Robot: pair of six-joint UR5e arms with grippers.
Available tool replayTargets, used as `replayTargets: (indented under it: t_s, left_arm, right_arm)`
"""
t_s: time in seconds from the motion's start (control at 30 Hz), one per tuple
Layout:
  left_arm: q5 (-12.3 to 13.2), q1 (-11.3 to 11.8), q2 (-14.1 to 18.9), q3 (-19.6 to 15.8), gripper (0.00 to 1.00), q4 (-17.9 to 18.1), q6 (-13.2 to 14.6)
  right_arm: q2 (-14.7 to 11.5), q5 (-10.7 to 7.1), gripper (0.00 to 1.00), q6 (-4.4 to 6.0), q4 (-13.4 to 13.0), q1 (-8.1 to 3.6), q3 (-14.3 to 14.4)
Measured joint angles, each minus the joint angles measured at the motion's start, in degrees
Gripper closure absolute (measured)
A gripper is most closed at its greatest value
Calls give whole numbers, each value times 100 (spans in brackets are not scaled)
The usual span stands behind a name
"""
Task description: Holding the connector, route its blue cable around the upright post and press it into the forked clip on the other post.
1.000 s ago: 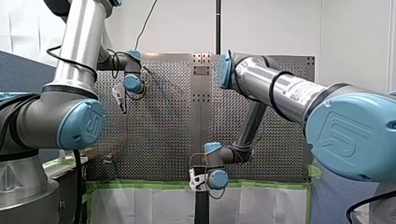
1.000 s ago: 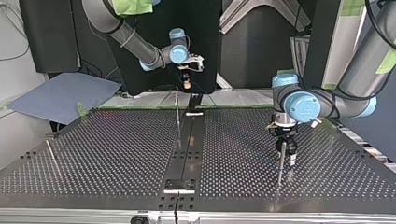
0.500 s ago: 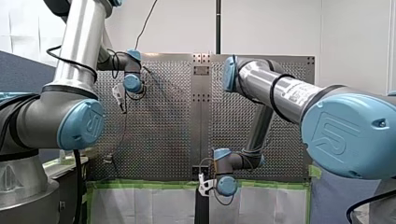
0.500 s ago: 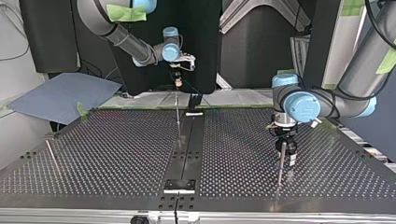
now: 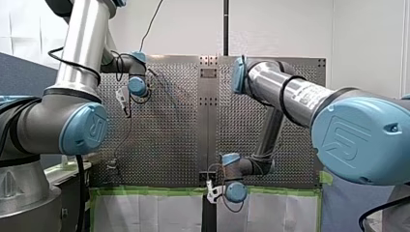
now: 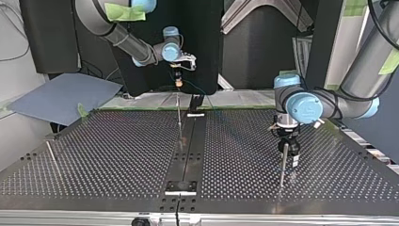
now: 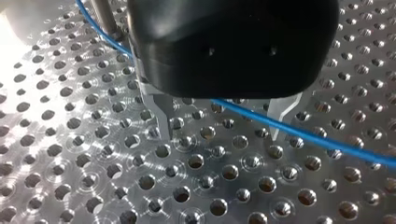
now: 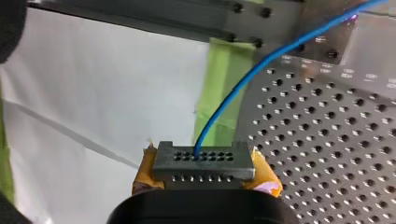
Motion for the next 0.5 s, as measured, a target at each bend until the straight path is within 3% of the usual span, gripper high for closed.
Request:
replayTargets:
  t_s: [0.2, 0.5]
  left_arm:
    - [-32, 0, 0, 0, 0, -10, 0]
    - [-45, 20, 0, 0, 0, -30, 0]
  right_arm:
    - [-295, 54, 100, 49, -242, -82, 277]
    - [-780, 242, 100, -51, -476, -39, 773]
